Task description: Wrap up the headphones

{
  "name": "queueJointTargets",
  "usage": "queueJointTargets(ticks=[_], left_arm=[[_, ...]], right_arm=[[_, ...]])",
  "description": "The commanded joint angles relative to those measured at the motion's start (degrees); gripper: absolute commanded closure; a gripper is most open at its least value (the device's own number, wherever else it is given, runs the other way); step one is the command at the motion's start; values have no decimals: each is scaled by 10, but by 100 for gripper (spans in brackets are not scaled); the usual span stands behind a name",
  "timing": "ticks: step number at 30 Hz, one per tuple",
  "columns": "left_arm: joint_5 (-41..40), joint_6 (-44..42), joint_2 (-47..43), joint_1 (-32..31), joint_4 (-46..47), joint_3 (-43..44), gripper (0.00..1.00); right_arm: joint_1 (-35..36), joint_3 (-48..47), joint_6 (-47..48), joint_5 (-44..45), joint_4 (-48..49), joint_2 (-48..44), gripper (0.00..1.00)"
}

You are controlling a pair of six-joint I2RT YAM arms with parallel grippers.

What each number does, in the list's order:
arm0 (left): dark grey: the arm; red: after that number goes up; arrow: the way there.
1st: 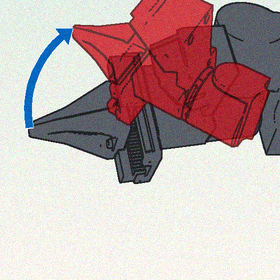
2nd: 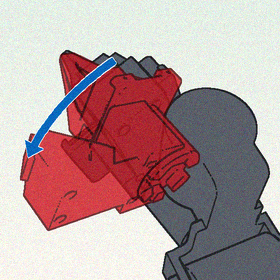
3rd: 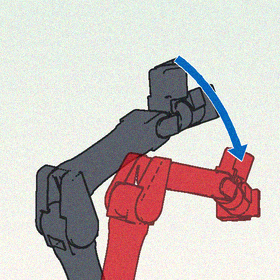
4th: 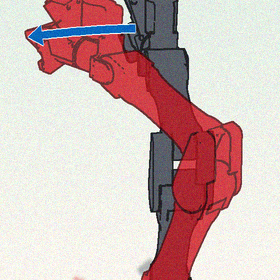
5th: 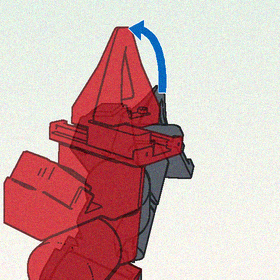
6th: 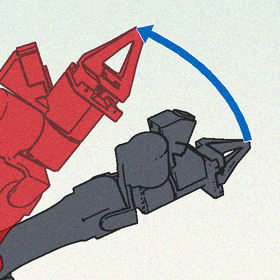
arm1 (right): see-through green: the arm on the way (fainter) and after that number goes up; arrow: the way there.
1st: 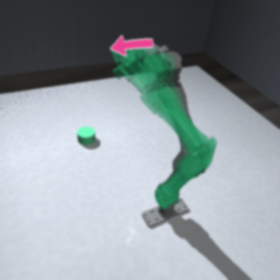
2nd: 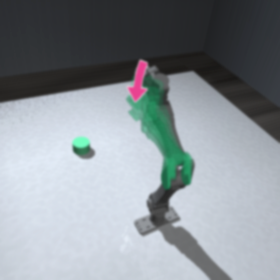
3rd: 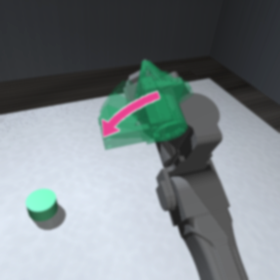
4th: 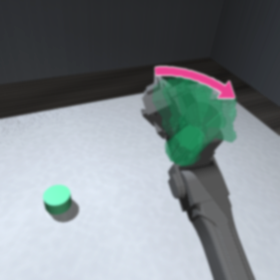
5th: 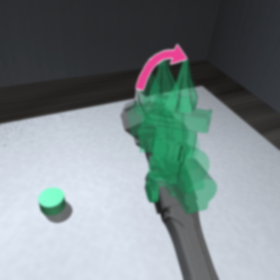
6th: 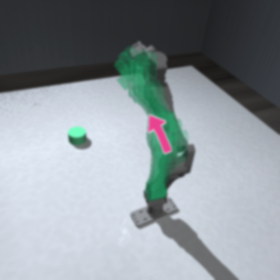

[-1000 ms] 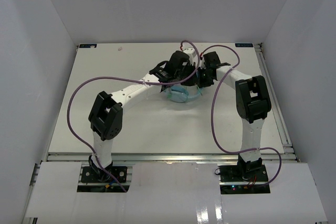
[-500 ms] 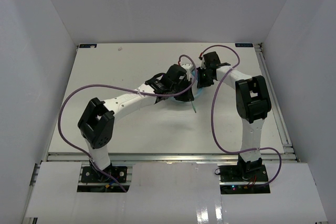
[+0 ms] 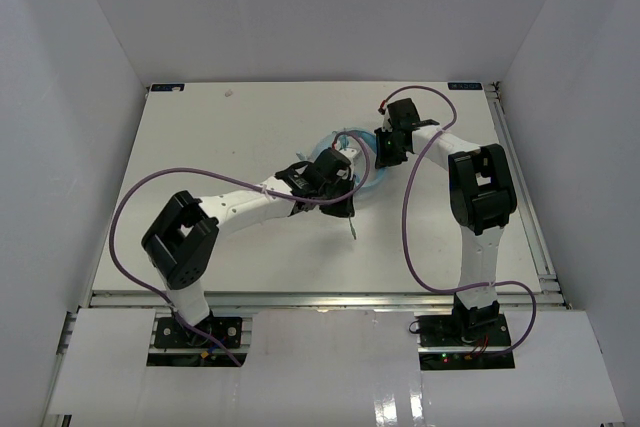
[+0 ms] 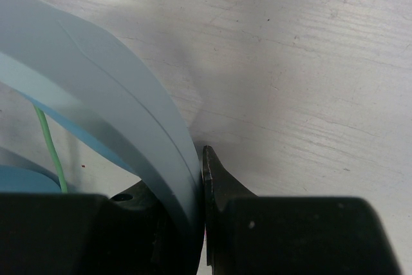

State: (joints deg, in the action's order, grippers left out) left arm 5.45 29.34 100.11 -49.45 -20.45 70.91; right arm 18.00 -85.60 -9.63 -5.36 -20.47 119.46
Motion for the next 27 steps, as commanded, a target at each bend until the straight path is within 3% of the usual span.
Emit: queueJointTargets(ticks=[1, 3, 5, 8, 11, 17, 21, 27], left_arm=[[-8, -4, 6, -9, 9, -4, 94], [-12, -2, 11, -9, 10, -4, 88], [-15, 2, 11, -9, 9, -5, 71], [-21, 5, 11, -9, 9, -4, 60], [-24, 5, 8, -9, 8, -4, 53], [-17, -2, -22, -9, 4, -16, 50], [-2, -16, -93, -9, 1, -38, 45], [-42, -18, -261, -8, -24, -109, 24]], right_arm=[[-3, -1, -15, -27, 21, -23, 92], [-4, -1, -15, -27, 21, -22, 92], [-4, -1, -15, -27, 21, -22, 92], [-4, -1, -15, -28, 21, -20, 92], [-3, -1, -16, -27, 21, -20, 92], [-3, -1, -14, -24, 21, -20, 92], [-4, -2, -13, -22, 22, -18, 92], [-4, -5, -11, -18, 21, -10, 92]])
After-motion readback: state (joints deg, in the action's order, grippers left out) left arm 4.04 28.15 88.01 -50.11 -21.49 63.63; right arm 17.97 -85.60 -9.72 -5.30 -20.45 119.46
